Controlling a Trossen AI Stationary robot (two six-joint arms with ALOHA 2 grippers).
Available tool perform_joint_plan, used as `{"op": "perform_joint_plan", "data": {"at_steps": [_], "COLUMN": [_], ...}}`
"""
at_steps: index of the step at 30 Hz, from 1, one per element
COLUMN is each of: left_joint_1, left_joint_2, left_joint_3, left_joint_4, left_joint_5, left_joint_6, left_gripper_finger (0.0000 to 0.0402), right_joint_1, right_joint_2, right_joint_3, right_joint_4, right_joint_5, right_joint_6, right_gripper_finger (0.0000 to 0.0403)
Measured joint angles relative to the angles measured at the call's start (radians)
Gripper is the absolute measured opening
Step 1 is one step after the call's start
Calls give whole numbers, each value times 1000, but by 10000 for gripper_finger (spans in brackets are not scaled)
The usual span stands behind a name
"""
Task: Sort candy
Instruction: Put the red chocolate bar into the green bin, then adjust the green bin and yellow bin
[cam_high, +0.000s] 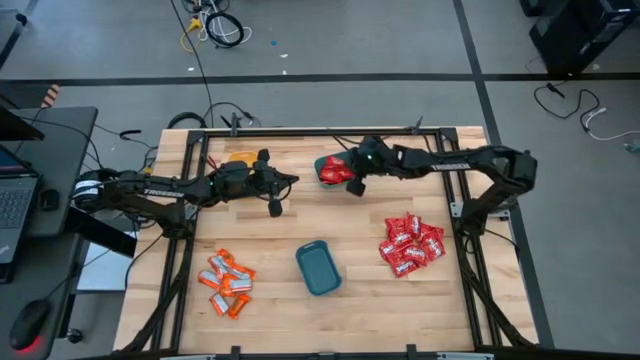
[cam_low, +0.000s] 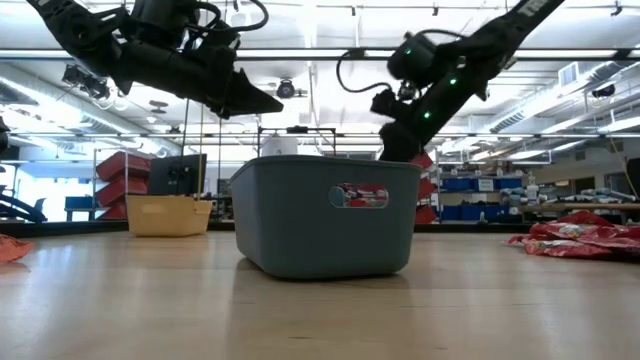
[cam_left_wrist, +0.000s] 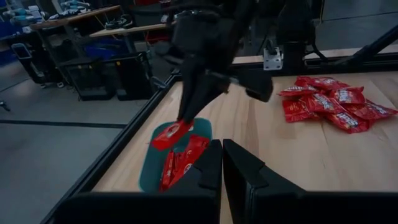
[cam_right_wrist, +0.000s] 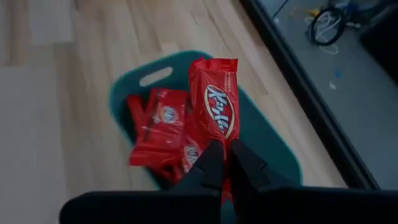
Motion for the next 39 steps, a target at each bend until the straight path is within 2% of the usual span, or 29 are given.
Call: {"op": "perform_joint_plan", "data": {"at_steps": [5,8,16,22,27,31,35,39], "left_joint_1": [0,0,0,0,3,3,3,3], "left_joint_2": [0,0,0,0,0,0,0,0], "left_joint_3": [0,0,1,1,1,1,1,1], "left_joint_4": [-21,-43,-73,-90,-109,-120,-123,-127], "left_joint_5": [0,0,0,-1,-11,-19,-19,-19], "left_joint_6": [0,-2,-24,-43,-75,-75,-77,-81], "left_gripper_finger": [15,15,15,15,15,15,15,15], "right_joint_1": [-51,-71,-93,-95,-108,-111,-85,-54], "right_joint_2": [84,117,162,124,105,104,98,66], "right_joint_3": [66,123,216,224,223,223,223,223], "right_joint_4": [-94,-185,-413,-538,-654,-734,-734,-715], "right_joint_5": [-11,-11,21,107,120,57,-21,-34], "right_joint_6": [24,51,136,195,277,330,333,321], "right_gripper_finger": [11,29,108,168,204,217,219,218]}}
